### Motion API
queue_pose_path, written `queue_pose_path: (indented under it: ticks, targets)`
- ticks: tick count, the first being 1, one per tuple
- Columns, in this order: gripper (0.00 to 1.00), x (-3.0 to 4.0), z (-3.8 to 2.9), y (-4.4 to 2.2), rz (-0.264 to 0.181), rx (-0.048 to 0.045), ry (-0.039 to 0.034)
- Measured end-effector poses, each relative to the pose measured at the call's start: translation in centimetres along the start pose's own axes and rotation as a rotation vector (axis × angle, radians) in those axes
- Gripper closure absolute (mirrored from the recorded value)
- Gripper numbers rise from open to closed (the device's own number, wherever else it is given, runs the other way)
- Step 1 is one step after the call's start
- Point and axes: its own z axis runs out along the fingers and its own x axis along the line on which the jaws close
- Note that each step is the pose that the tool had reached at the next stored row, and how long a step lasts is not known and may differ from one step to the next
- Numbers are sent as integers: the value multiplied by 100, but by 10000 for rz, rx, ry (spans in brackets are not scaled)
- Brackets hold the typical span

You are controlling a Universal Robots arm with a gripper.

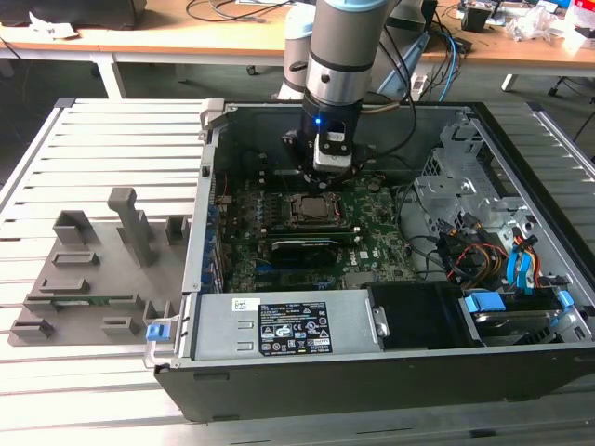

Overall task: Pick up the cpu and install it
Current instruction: 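Install the first cpu locking lever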

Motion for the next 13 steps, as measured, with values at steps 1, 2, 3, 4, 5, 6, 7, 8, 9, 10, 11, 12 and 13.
queue_pose_path:
  ticks: [1,2,3,4,5,6,7,8,9,10,11,12,13]
  targets:
    - [89,0,0,0,-199,8,-6]
    - [89,0,0,0,-361,15,-11]
    - [89,0,0,0,-570,23,-18]
    - [89,0,0,0,-717,29,-22]
    - [89,0,0,0,-849,35,-26]
    - [89,0,0,0,-944,38,-29]
    - [89,0,0,0,-1023,42,-31]
    - [89,0,0,0,-1200,50,-37]
    - [89,0,0,0,-1382,56,-43]
    - [89,0,0,0,-1505,62,-46]
    - [89,0,0,0,-1734,71,-54]
    - [89,0,0,0,-1880,77,-58]
    - [89,0,0,0,-1980,81,-61]
